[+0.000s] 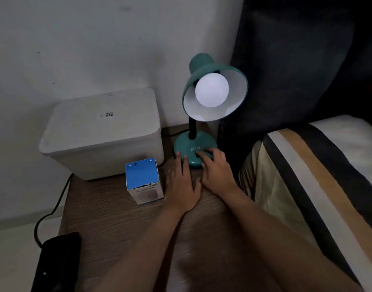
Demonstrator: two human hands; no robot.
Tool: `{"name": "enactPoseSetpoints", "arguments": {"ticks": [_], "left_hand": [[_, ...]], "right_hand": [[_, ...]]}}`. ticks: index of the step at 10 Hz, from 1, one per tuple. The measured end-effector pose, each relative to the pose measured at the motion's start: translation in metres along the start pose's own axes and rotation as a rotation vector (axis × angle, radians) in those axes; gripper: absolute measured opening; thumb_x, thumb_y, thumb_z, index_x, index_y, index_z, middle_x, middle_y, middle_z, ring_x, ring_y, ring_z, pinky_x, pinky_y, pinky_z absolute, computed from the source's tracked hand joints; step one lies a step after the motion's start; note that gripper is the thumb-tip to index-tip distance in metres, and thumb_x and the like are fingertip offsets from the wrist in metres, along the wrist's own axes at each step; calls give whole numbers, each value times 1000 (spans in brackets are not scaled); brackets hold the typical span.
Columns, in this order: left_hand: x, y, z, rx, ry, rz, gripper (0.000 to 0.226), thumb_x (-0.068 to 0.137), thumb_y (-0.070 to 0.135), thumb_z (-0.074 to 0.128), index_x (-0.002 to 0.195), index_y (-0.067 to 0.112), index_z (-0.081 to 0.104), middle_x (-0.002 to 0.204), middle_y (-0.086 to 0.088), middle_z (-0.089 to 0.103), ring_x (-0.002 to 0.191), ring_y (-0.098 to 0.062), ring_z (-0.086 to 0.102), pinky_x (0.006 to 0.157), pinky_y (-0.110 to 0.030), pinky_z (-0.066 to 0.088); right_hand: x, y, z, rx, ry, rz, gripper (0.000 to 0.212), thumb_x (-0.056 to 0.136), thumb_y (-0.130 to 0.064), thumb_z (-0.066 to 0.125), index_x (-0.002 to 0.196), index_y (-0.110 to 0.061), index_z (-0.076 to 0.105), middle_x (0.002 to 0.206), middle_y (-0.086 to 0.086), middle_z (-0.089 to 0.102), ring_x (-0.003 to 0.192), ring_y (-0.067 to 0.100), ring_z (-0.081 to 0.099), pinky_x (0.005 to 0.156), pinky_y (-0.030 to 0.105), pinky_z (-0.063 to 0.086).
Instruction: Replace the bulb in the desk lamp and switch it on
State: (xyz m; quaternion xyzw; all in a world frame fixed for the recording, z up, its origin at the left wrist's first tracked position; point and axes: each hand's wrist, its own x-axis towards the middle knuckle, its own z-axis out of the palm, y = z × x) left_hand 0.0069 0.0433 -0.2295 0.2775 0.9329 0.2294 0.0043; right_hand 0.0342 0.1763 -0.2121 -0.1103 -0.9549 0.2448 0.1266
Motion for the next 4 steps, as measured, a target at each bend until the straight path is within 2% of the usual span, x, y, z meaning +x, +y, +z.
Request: {"name": "enactPoseSetpoints", "arguments": {"ticks": [2,3,4], "left_hand": [[-1,2,0,63,-36,-28,75,88,41,40,147,5,11,157,-19,5,138,-36,26,109,-50,28],[2,12,-4,116,-101,-84,76,92,39,40,147,3,1,157,-19,-4,142,-33,17,111,-52,22],[-1,19,-14,66,-161,-116,78,94,34,42,145,-1,-6,156,-21,-9,144,-35,8,114,-51,18]], "right_hand": [[-1,-2,-4,21,0,11,47,87,-11,50,132,-21,47,138,10,42,126,27,37,103,38,35],[-4,-4,-6,56,-1,9,48,90,-9,47,137,-17,43,143,11,41,132,26,36,108,37,33],[-11,-18,-16,247,-20,146,50,93,-8,43,142,-14,35,147,12,38,136,26,33,113,40,28]]}}
